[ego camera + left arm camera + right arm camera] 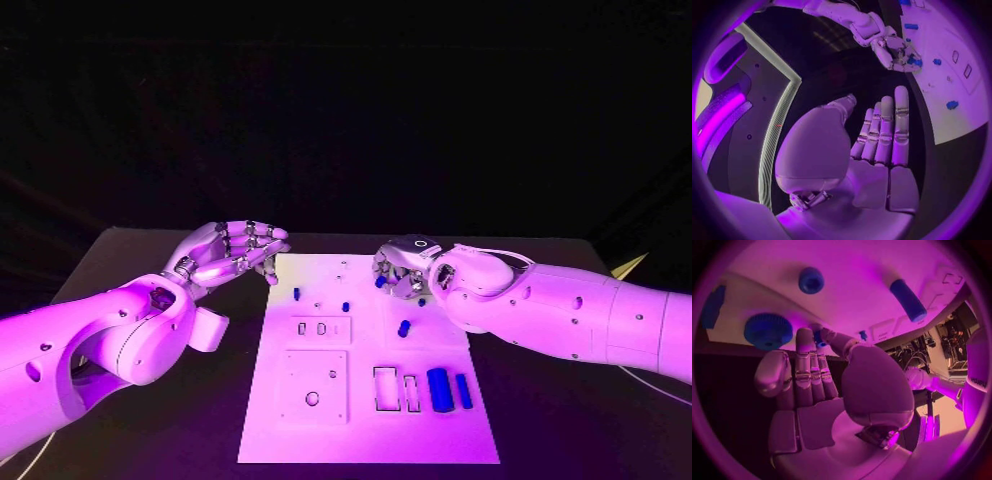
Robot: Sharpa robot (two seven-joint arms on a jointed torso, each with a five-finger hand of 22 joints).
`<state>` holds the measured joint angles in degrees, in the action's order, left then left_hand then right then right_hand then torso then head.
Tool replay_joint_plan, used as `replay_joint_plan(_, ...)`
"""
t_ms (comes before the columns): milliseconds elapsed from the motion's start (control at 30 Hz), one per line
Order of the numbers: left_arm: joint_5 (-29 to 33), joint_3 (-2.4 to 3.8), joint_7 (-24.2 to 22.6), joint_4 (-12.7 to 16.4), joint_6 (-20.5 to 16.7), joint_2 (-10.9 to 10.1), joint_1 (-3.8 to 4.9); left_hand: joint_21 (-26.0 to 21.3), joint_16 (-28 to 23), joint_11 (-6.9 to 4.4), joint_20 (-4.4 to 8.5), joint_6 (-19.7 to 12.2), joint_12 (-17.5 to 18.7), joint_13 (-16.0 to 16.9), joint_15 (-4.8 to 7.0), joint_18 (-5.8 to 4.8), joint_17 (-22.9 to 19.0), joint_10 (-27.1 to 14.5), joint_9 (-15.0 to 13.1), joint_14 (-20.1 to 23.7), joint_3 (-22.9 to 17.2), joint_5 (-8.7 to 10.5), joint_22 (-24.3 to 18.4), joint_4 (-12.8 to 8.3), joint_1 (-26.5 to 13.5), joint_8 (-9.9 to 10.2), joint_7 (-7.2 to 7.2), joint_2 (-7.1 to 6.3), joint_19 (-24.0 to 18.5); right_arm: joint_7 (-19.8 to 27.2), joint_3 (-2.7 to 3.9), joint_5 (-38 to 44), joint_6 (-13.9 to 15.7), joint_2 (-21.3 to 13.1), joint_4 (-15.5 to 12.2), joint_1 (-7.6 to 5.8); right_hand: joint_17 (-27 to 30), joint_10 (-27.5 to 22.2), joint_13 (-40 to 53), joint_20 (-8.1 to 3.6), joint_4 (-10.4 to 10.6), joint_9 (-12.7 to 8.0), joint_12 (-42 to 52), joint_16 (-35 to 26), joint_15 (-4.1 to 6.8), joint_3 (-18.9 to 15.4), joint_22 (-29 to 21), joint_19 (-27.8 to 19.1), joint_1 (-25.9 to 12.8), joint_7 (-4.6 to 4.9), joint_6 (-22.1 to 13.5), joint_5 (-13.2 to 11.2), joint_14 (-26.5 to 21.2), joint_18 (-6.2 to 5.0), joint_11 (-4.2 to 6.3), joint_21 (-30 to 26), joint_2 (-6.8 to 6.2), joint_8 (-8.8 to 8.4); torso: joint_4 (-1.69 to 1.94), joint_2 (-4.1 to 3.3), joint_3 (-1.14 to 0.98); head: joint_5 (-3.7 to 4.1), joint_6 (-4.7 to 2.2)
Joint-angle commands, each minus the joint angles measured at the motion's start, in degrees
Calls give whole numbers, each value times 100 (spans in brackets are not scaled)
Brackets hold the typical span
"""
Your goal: Assemble the parts on the task board
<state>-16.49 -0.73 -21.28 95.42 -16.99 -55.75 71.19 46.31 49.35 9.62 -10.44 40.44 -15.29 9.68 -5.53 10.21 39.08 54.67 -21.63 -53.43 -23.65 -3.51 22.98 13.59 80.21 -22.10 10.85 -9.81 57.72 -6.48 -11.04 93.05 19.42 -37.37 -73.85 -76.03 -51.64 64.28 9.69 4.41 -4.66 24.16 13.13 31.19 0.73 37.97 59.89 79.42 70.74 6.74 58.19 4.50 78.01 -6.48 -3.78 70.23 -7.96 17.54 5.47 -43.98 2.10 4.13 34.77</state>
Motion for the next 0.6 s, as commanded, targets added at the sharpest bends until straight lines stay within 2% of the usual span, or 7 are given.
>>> replay_joint_plan(33,2,5,7,2,131,6,10,38,-20,8,4,-55,27,-9,2,23,-6,-33,-5,34,-28,12,9,6,-26,29,297,7,-43,-111,10,-87,166,39,-24,-16,-12,39,-6,-6,28,380,28,-35,-8,-1,17,23,15,-59,107,-30,39,66,8,28,94,207,5,-11,1,6,-22)
replay_joint_plan(200,2,5,14,-7,135,24,14,48,-26,11,1,-66,32,-11,0,23,-9,-46,-6,39,-32,13,14,-2,-20,35,299,9,-54,-238,23,-142,238,237,123,-73,-27,22,-8,-4,54,423,16,-48,-14,-35,41,30,-35,-76,79,-52,61,71,0,43,82,224,11,-16,10,12,-50)
replay_joint_plan(333,2,5,21,-14,140,44,20,52,-30,14,-1,-72,36,-13,-2,23,-11,-53,-6,42,-32,14,17,-5,-19,39,301,9,-61,-321,40,-150,300,371,223,-144,-34,11,-10,-3,64,440,8,-54,-14,-36,54,34,-45,-75,55,-44,73,73,0,51,93,224,39,-24,12,10,-55)
replay_joint_plan(433,2,5,26,-22,139,54,25,55,-32,15,-2,-75,38,-14,-3,23,-13,-57,-6,44,-33,14,19,-6,-18,41,302,9,-65,-373,63,-141,346,442,257,-206,-41,2,-11,-3,66,454,2,-58,-13,-34,69,40,-47,-70,36,-30,83,75,0,61,97,224,27,-25,7,-18,-57)
replay_joint_plan(533,2,5,30,-28,137,61,30,55,-32,15,-2,-75,38,-14,-3,23,-13,-57,-6,44,-33,14,19,-6,-18,41,302,9,-65,-419,87,-119,379,510,283,-272,-43,-1,-11,-4,66,459,0,-59,-13,-34,78,43,-48,-68,30,-26,86,76,0,66,97,224,42,-25,20,-22,-63)
replay_joint_plan(600,2,5,32,-31,137,65,34,58,-35,16,-3,-78,40,-15,-5,23,-14,-61,-6,46,-33,14,21,-8,-18,43,303,9,-70,-443,97,-108,376,556,312,-311,-43,-1,-11,-4,66,459,0,-59,-13,-34,78,43,-48,-68,30,-26,86,76,0,66,97,224,41,-33,19,-30,-70)
